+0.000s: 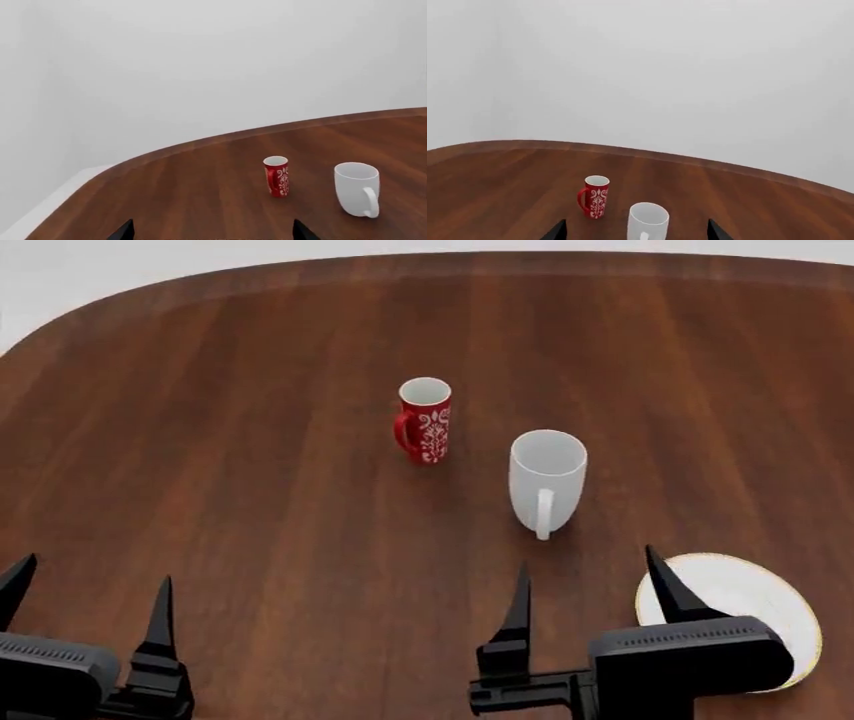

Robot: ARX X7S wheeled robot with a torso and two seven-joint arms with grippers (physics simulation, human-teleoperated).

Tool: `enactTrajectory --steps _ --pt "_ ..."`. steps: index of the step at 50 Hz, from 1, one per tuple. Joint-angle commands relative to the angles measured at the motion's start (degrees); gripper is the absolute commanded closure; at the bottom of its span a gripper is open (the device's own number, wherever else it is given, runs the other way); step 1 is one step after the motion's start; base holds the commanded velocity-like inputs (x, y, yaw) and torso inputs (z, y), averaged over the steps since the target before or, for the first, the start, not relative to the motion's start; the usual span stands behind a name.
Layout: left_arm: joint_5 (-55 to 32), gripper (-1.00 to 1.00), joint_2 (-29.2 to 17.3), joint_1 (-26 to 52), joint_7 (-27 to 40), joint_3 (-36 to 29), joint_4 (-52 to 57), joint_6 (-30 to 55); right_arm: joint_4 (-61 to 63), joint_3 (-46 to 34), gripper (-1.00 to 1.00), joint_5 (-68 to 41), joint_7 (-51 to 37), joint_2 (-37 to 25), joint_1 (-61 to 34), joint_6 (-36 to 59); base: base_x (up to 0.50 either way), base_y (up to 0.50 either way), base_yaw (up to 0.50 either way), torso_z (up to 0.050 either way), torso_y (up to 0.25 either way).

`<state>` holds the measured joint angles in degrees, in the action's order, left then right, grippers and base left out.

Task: Put the white mug on the plate.

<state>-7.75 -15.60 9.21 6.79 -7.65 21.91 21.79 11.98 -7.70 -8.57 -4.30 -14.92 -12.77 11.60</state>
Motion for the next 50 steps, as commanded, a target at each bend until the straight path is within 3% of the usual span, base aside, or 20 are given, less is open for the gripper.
enactTrajectory --steps 1,50 --pt "-0.1 -1.0 -0.2 -0.6 0.3 -0.4 0.4 -0.3 -0.3 0.4 -1.0 0.2 -1.0 -0.1 0.2 -1.3 0.0 0.0 0.0 0.0 0.0" --pt "-0.7 -1.0 -1.1 -0.3 1.7 -2.1 3.7 2.4 -1.5 -1.3 -1.0 1.0 -2.7 -0.9 1.6 -3.7 0.49 -0.01 0.0 0.0 0.0"
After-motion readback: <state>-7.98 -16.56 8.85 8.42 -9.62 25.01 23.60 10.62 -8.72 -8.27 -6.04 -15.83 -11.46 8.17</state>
